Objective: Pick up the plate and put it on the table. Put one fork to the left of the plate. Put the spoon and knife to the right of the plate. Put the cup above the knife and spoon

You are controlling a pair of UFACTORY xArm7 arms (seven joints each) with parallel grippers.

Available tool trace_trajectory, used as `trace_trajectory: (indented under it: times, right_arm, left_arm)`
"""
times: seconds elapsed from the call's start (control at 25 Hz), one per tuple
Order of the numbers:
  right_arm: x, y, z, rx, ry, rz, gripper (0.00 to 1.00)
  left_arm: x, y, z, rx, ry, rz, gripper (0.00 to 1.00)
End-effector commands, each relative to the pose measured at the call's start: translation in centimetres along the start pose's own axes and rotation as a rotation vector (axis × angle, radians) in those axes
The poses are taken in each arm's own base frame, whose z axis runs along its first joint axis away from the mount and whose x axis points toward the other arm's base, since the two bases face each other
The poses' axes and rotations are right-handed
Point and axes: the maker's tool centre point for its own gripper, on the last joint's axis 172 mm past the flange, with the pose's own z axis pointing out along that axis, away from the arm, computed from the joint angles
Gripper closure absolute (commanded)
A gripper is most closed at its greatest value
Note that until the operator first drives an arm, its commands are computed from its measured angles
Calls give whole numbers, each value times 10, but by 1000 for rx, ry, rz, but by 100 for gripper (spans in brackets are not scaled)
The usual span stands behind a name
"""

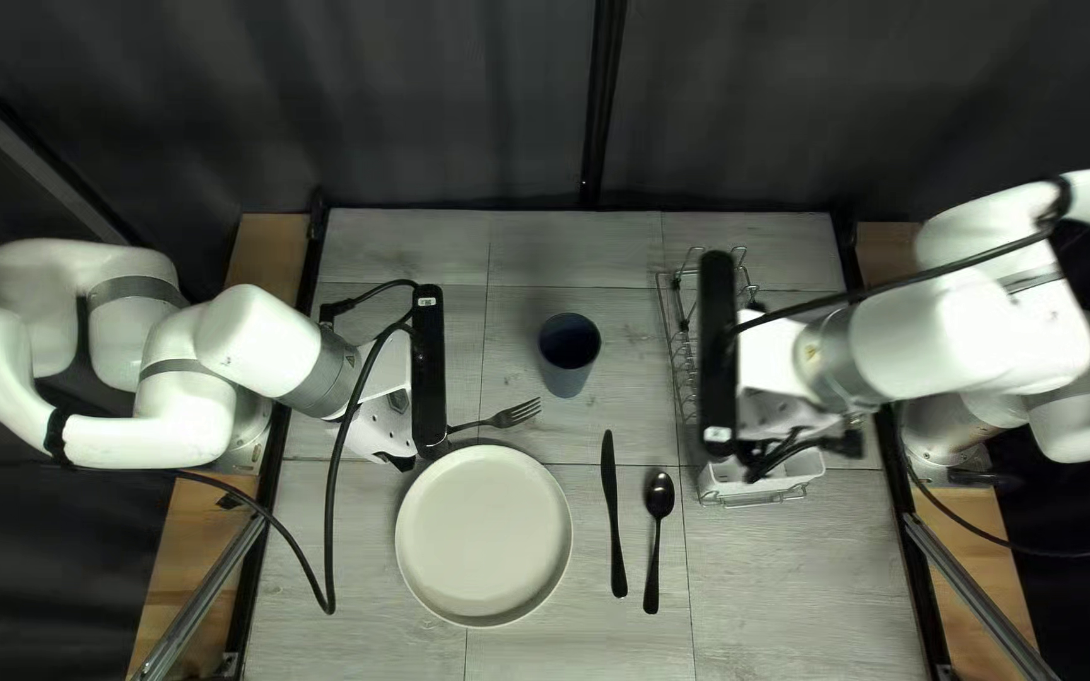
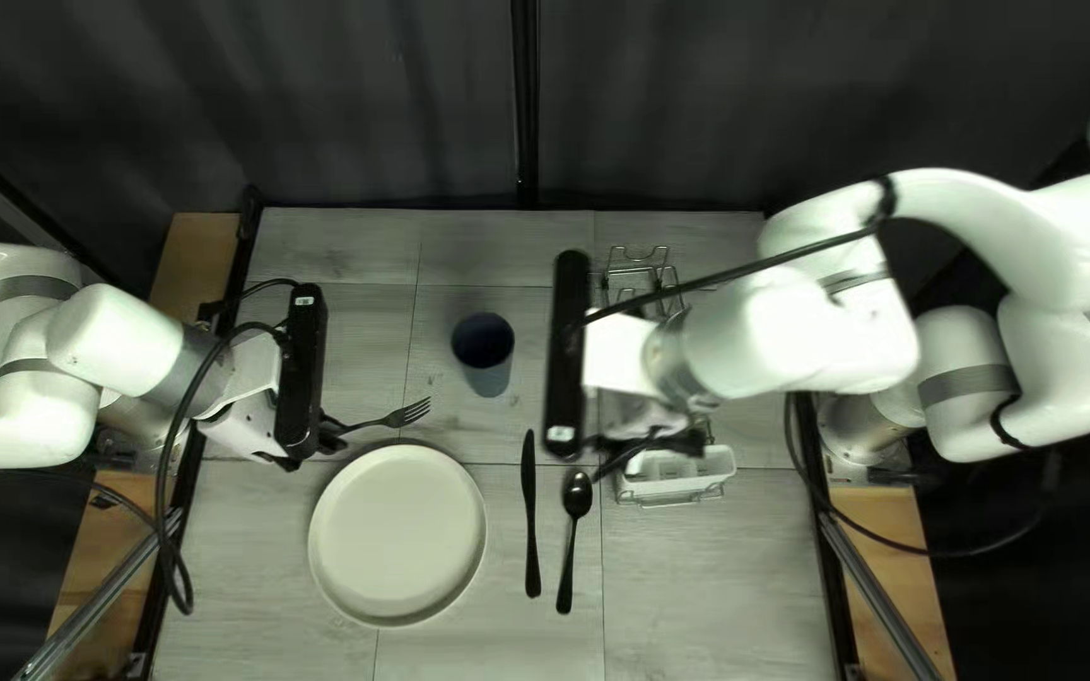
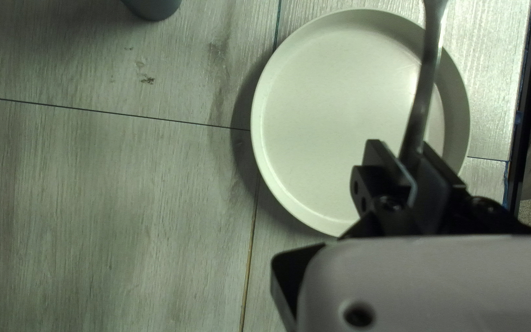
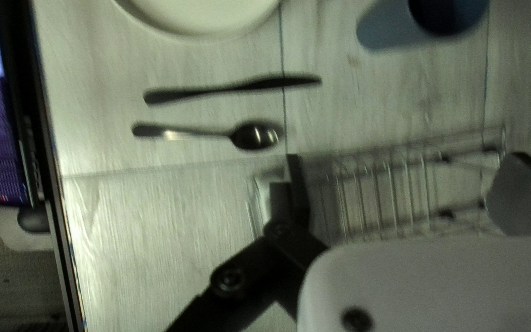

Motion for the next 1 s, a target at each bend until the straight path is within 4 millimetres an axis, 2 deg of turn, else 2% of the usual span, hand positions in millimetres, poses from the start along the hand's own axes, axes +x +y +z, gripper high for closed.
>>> trace_trajectory:
  times: [0.04, 0.12, 0.48, 0.6, 0.64, 0.76, 1.0]
  right_arm:
    - [-1, 0, 0, 0, -1, 1, 0]
    - [-1, 0, 0, 0, -1, 1, 0]
    - [-1, 0, 0, 0, -1, 1, 0]
    - [-1, 0, 0, 0, -1, 1, 0]
    - [-1, 0, 0, 0, -1, 1, 0]
    - [-1, 0, 0, 0, -1, 1, 0]
    - [-1, 0, 0, 0, -1, 1, 0]
  left_arm:
    - [-3, -1, 14, -2, -9, -155, 100]
    - [-6, 7, 20, -24, -23, -243, 100]
    - [-7, 3, 21, -38, -30, -263, 100]
    - [-17, 14, 27, -11, -36, -409, 100]
    - [-28, 20, 30, 0, -36, -506, 100]
    - [-41, 34, 28, 30, -68, -690, 100]
    - [-40, 38, 26, 31, -76, -708, 100]
